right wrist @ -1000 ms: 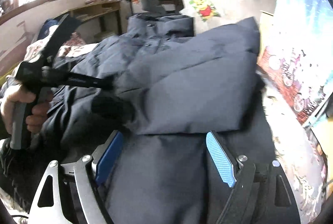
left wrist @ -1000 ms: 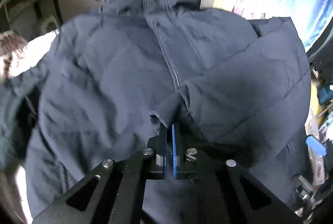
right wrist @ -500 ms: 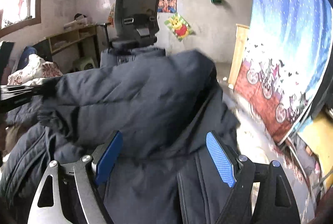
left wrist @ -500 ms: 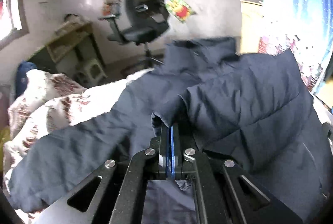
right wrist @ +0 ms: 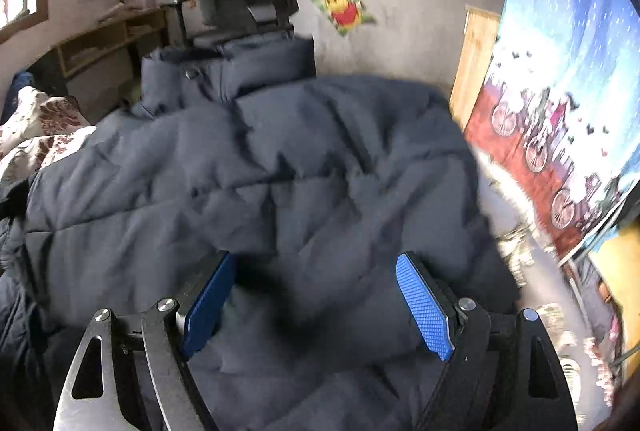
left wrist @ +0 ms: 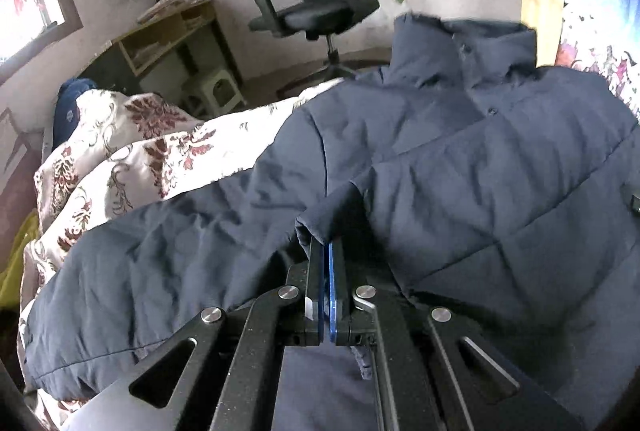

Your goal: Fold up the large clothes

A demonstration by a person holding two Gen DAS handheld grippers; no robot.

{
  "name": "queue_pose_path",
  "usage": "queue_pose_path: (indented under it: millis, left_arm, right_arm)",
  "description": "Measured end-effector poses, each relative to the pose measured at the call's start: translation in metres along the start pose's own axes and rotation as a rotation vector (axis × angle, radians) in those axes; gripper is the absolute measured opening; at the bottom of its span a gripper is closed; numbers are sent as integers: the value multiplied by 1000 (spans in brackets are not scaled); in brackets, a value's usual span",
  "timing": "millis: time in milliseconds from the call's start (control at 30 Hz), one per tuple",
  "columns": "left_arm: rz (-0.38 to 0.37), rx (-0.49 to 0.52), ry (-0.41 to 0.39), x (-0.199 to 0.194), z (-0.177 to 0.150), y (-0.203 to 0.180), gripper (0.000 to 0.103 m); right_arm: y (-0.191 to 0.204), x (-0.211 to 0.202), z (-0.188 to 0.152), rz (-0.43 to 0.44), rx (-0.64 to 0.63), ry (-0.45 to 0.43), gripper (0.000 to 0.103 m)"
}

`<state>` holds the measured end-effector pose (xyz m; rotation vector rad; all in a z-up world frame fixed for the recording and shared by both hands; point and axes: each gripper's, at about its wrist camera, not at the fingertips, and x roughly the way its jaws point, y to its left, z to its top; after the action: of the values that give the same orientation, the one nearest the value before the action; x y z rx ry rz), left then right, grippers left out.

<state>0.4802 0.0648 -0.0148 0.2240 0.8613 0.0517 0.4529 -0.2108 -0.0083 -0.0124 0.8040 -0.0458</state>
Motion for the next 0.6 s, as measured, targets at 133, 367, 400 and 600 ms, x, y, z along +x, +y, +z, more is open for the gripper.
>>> queue_pose_path:
  millis: [133,367,400,600]
  left_arm:
    - [-24,0,39,15,-4,2,2]
    - [-127,-219,69,6,-13,43,51]
    - [-112,-268,62,-1,-17,54,65]
    - [-96,-412,25,-39,-37,107,70]
  right_arm:
    - [1,19,-11,-13,-22,5,83]
    - [13,4,-11,-31,-39,-55,85]
    - [18,-3,-11,-17,-43,-76,87]
    - [65,-26,-8,95,-105,-131,91]
